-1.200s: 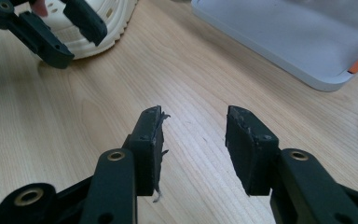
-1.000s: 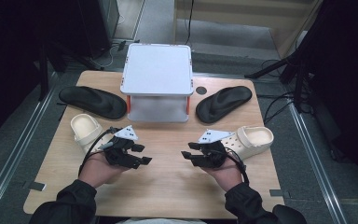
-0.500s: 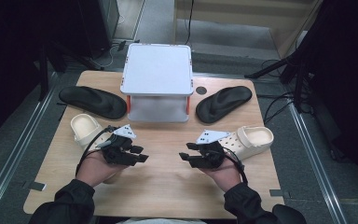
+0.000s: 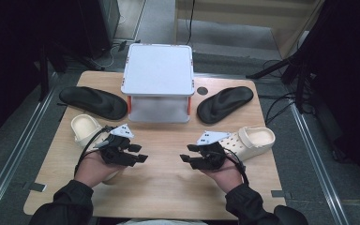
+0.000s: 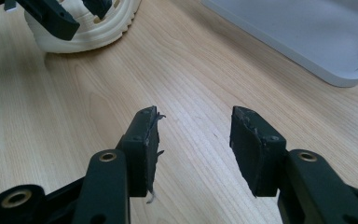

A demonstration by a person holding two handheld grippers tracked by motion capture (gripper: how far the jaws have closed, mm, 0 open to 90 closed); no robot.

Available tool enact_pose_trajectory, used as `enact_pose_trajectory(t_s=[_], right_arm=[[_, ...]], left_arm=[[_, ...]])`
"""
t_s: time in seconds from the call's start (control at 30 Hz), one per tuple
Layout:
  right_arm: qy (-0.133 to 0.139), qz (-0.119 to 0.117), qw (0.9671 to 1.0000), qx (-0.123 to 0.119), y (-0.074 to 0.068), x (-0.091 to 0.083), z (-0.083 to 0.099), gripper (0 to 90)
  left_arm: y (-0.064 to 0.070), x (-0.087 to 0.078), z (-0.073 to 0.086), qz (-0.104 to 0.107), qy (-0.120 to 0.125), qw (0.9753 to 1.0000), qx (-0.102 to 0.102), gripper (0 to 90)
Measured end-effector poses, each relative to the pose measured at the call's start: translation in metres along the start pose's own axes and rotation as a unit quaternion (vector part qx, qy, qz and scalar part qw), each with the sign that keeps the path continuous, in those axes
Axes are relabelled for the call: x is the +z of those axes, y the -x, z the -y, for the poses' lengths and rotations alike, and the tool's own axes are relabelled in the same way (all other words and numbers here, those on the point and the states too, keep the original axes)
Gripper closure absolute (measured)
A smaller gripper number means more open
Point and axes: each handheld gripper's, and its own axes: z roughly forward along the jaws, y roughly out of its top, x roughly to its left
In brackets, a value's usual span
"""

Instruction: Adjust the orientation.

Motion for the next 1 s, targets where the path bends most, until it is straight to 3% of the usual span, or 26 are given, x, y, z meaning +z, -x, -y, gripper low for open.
enact_pose_trajectory(t_s=[0.2, 0.5, 0.6, 0.73, 0.87, 0.9, 1.0], right_arm=[[-0.004, -0.003, 1.0000, -0.003, 0.000, 0.001, -0.001, 52.5], [-0.007, -0.014, 0.9998, -0.010, 0.004, 0.004, -0.006, 52.2], [-0.010, -0.016, 0.9994, -0.030, 0.010, 0.002, -0.011, 51.9], [-0.006, -0.021, 0.9998, -0.004, 0.018, 0.001, -0.012, 52.3], [-0.006, -0.024, 0.9997, -0.005, 0.018, 0.003, -0.012, 52.3], [-0.012, -0.023, 0.9996, -0.009, 0.015, 0.006, -0.012, 52.2], [-0.018, -0.021, 0.9994, -0.019, 0.011, 0.009, -0.013, 52.1]], left_arm=[[-0.005, -0.008, 0.002, -0.007, 0.005, 0.9999, -0.007, 49.0], [-0.014, -0.034, 0.008, -0.032, 0.015, 0.9989, -0.031, 48.6], [-0.020, -0.046, 0.012, -0.040, 0.022, 0.9982, -0.040, 48.4], [-0.026, -0.058, 0.017, -0.043, 0.024, 0.9974, -0.051, 48.5], [-0.030, -0.066, 0.019, -0.049, 0.030, 0.9967, -0.058, 48.5], [-0.032, -0.072, 0.021, -0.067, 0.030, 0.9957, -0.057, 48.4], [-0.038, -0.080, 0.024, -0.086, 0.029, 0.9942, -0.059, 48.5]])
